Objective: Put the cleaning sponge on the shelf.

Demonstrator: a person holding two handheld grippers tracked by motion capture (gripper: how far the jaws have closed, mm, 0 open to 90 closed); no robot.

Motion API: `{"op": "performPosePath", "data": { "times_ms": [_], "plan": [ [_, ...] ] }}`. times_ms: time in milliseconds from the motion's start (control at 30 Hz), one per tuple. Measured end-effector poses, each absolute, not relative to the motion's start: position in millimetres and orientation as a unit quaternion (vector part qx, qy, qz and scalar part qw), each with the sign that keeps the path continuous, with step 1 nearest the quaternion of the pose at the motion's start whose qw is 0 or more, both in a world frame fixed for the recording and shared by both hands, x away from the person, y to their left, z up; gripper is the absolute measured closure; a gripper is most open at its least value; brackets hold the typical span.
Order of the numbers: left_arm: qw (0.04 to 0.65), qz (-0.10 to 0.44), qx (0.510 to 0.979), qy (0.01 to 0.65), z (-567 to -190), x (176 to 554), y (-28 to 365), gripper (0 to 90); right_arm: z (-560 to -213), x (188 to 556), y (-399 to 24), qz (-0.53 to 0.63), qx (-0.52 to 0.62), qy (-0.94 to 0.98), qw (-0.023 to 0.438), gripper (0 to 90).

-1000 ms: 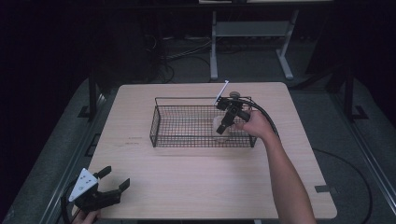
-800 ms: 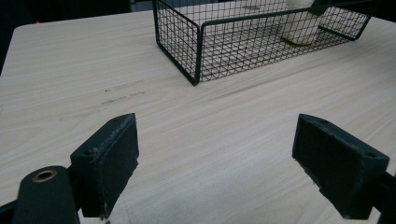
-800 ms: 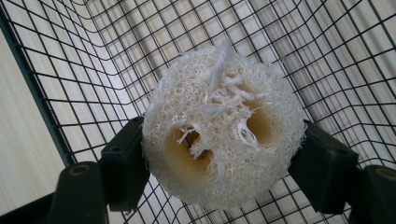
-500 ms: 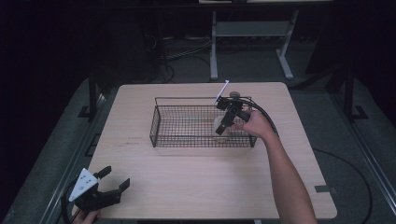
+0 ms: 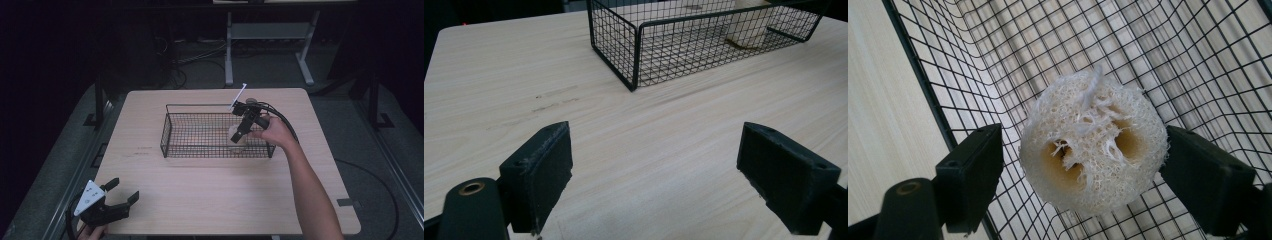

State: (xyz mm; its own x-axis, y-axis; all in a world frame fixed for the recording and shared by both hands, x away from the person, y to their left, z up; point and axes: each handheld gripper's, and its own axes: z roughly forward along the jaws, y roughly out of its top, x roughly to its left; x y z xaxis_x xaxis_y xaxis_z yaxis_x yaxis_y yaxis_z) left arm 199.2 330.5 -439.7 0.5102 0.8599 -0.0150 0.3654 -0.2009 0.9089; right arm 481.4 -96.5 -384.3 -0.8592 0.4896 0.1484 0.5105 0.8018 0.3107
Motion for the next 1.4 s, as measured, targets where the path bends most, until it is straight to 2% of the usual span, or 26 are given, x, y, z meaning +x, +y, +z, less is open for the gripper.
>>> {"op": "performPosePath", "data": {
  "times_ms": [633, 1400],
  "plan": [
    [0.468, 0.260, 0.731, 0.422, -442, 203, 330, 13.8, -358, 475, -109, -0.194, -0.259, -0.946, 0.012, 17.5],
    [0.468, 0.260, 0.733, 0.419, -441, 200, 330, 13.8, -339, 443, -115, -0.189, -0.230, -0.955, -0.005, 18.0]
  ]
}}
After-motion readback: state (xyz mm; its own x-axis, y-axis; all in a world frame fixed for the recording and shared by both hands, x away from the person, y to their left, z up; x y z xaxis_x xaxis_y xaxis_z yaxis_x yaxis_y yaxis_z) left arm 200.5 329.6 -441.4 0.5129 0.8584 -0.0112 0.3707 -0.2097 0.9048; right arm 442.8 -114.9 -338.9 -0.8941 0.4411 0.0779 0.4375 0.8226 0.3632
